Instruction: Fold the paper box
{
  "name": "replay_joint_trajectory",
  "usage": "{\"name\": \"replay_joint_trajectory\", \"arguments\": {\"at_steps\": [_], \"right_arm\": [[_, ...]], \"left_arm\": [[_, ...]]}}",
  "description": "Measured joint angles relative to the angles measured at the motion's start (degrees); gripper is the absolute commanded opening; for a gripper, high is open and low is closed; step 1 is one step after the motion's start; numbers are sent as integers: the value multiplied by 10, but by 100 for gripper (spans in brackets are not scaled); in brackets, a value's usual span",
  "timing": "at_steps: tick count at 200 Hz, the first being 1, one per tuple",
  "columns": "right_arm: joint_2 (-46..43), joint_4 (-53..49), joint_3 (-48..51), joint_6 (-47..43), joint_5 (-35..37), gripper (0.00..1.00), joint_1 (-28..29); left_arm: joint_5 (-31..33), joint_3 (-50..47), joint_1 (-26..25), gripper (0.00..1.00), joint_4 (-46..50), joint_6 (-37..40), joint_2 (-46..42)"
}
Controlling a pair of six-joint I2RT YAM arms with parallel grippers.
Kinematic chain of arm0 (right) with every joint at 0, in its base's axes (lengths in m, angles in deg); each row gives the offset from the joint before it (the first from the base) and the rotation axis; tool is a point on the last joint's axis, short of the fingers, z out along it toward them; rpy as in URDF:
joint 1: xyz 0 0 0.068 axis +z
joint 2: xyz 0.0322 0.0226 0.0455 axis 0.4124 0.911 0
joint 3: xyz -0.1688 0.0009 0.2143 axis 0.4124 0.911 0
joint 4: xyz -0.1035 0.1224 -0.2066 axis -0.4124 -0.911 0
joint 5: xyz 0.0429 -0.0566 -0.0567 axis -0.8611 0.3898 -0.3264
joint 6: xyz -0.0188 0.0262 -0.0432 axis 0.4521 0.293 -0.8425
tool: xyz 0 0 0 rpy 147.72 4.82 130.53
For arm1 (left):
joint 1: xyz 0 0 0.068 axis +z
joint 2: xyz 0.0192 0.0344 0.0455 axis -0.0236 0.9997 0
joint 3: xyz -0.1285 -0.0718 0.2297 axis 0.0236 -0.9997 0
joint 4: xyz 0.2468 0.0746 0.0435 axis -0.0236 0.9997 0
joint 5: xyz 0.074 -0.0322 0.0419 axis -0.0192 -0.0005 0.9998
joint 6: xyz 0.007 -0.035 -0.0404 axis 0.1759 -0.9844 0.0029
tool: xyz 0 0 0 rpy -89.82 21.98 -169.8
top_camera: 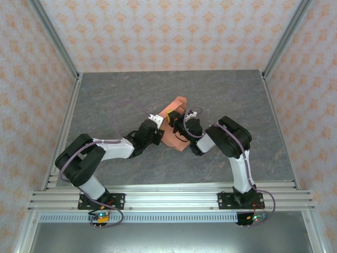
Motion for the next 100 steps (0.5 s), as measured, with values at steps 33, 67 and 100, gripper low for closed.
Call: {"name": "replay_joint_trajectory", "arguments": {"at_steps": [33, 67, 100], "right_arm": [[-3, 2, 5, 11, 75, 4, 24], [-3, 4, 5, 19, 141, 13, 43], [-3, 5, 15, 25, 159, 25, 70]], "left_arm": [[18, 8, 0, 35, -5, 1, 12], [38, 20, 0, 23, -7, 3, 30], [51, 22, 0, 16, -20, 5, 37]]}}
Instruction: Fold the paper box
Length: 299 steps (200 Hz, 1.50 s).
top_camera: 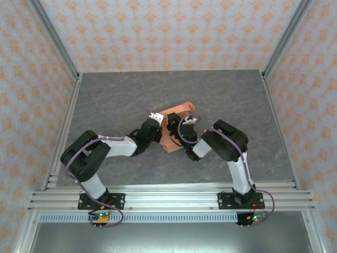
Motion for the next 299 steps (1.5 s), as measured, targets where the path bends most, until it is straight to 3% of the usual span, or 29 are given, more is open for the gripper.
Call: {"name": "replay_joint_trajectory", "arguments": {"at_steps": [54, 100, 126, 159, 186, 216, 256, 299], "right_arm": [[-59, -7, 72, 10, 7, 42, 13], [-235, -128, 154, 10, -16, 48, 13], [-386, -283, 175, -19, -43, 53, 13], [-612, -576, 147, -129, -47, 67, 10], [-705, -740, 97, -249, -65, 70, -81], [-621, -894, -10, -432, -122, 73, -205], [-369, -1080, -238, -683, -197, 72, -221], [-228, -1190, -346, -828, -276, 71, -222]], "left_arm": [[5, -1, 0, 7, -33, 11, 5], [1, -10, 0, 4, -66, 15, 16], [-10, -13, 0, 3, -76, 18, 21], [-32, -16, 2, 3, -85, 28, 21], [-64, -16, 4, 4, -88, 42, 22], [-90, -17, 7, 4, -89, 53, 22], [-128, -17, 8, 4, -93, 73, 23], [-153, -17, 8, 5, -116, 89, 38]]}}
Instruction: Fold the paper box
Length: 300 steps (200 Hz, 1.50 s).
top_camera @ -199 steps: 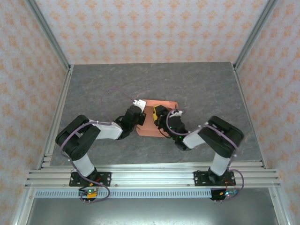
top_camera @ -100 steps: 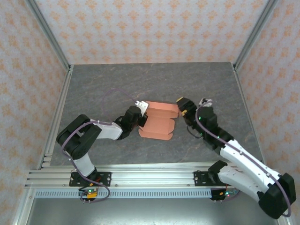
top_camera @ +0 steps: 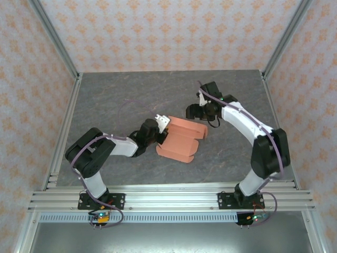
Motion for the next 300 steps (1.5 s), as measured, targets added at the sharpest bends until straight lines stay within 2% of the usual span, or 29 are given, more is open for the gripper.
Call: {"name": "replay_joint_trajectory", "arguments": {"at_steps": [36, 61, 99, 115, 129, 146, 177, 187, 235, 279, 300], "right_arm": [[87, -56, -57, -54, -97, 62, 0], [104, -71, -75, -65, -129, 51, -4], [117, -74, -76, -57, -186, 47, -4], [120, -74, -76, -50, -201, 46, -4], [123, -75, -76, -43, -209, 46, -4], [125, -76, -76, -39, -217, 45, -4], [127, -75, -75, -22, -225, 45, -4], [127, -66, -70, -11, -228, 46, -4], [94, 18, 4, 37, -247, 57, -5], [1, 97, 102, 60, -207, 58, -4], [-10, 114, 106, 62, -198, 55, -4]], "left_arm": [[-11, 6, 0, 8, -4, 9, 8], [-14, 9, 4, 12, -3, 14, 10], [-13, 17, 4, 30, -2, 19, 22], [-14, 24, 4, 33, -2, 24, 35], [-13, 34, 4, 31, -2, 26, 49], [-9, 43, 5, 20, -3, 30, 61], [0, 50, 8, 10, -7, 24, 69], [1, 50, 8, 0, -9, 21, 69], [2, 32, 8, 0, -36, 14, 68], [-32, 17, 8, 0, -32, 14, 42], [-44, 15, 11, 15, -32, 13, 34]]}}
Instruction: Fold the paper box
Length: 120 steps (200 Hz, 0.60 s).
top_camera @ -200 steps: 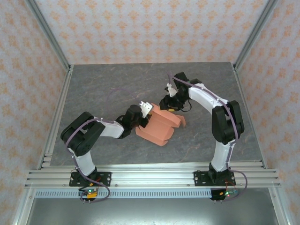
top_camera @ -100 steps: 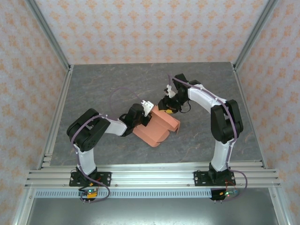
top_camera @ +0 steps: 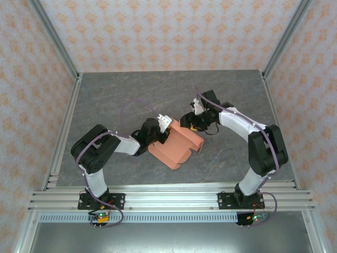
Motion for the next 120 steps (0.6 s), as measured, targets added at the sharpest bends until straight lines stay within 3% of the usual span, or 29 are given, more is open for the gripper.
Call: {"name": "replay_joint_trajectory", "arguments": {"at_steps": [29, 64, 98, 106, 120], "right_arm": [[28, 20, 0, 11, -1, 53, 5], [34, 48, 3, 26, -2, 50, 22], [33, 72, 13, 44, -5, 50, 21], [33, 81, 18, 50, -8, 50, 22], [33, 99, 27, 60, -14, 50, 22]], "left_arm": [[-11, -16, 12, 32, -4, -3, -1], [-11, -27, 13, 38, -16, -5, -2], [11, -49, 13, 32, -56, -19, -12], [17, -49, 13, 27, -63, -25, -14], [24, -49, 13, 10, -74, -32, -17]]}}
